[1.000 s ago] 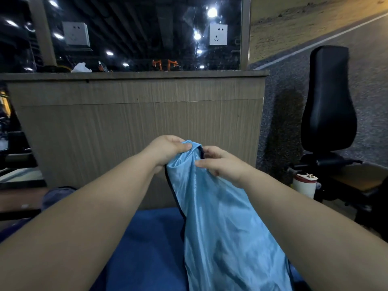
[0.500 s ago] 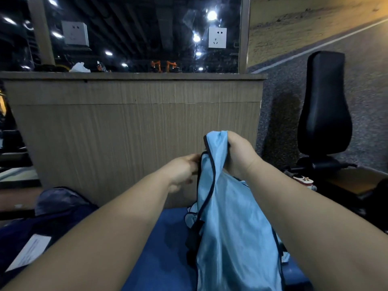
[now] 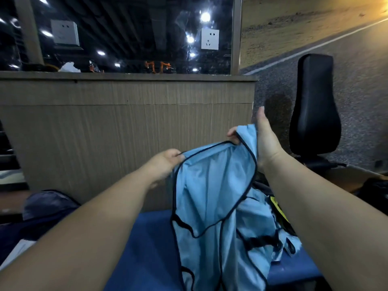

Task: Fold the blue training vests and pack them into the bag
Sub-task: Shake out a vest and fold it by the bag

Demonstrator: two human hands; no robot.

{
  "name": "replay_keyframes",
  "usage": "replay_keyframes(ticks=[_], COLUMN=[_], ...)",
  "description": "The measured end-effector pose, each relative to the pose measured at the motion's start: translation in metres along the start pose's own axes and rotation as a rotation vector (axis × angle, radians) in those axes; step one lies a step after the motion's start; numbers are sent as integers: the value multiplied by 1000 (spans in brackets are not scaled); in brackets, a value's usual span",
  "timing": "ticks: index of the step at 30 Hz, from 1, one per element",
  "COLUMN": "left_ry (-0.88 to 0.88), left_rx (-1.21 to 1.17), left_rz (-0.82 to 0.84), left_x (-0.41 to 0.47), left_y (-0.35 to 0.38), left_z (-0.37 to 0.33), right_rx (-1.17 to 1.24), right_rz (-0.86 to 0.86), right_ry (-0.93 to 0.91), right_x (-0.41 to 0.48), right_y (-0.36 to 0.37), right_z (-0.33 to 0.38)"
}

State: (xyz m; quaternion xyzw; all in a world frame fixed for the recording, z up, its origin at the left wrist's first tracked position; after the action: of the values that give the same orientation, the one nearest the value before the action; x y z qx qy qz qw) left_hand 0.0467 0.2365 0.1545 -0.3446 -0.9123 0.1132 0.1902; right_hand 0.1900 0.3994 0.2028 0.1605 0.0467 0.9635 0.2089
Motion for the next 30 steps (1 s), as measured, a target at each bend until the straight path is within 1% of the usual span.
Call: replay_keyframes(ticks=[2,4,5,7,10,14,17,20,23,26,30], left_ry=[37,64,73,80,80,47,54,36,26,4,-52], left_rx=[162,309,334,326,346,560,743,829,862,864,763], left_rz=[-44,-70,-90,-107,-60,-11,-82,-124,-123,-106,-92], left_x=[4,5,5,1,-4,-8,-9,-12,-16,-21,-27], left_y=[-19,-33,-38,-47,-54,-64,-87,-109,-117,-121,-134], left_z=[-12,-23,-28,-36,-42,-49,-64,-78,-83,-76,-56], right_rx=[-234,-630,-798,-988,-1111,-1199,-1272,-1356,-1433,-1533,-1584], right_rz=[-40,-77,-93,-133,-185,-292,-363,-387,-409,-424,-435], right_ry=[32,-24,-62,-133,-243,-358,-436,-464,-465,-415,-313], right_x=[3,6,8,7,6,2,2,7,11,15,18], right_y=[-4,-4,-1,7,17,21,19,20,21,17,0], right_z=[-9,-8,-6,2,14,31,45,49,49,44,35])
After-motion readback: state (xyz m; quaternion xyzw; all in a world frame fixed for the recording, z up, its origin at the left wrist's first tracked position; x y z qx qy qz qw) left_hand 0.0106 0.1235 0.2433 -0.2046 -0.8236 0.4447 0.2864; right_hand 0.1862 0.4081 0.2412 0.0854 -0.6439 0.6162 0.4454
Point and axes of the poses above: each hand's wrist, its own x-axis towards the middle knuckle, its own y-axis out of the palm, z = x × y, the point moved 9 cm from there along x, towards the middle knuckle, and after that the axes turned 7 degrees about -x, right-handed, at the moved point
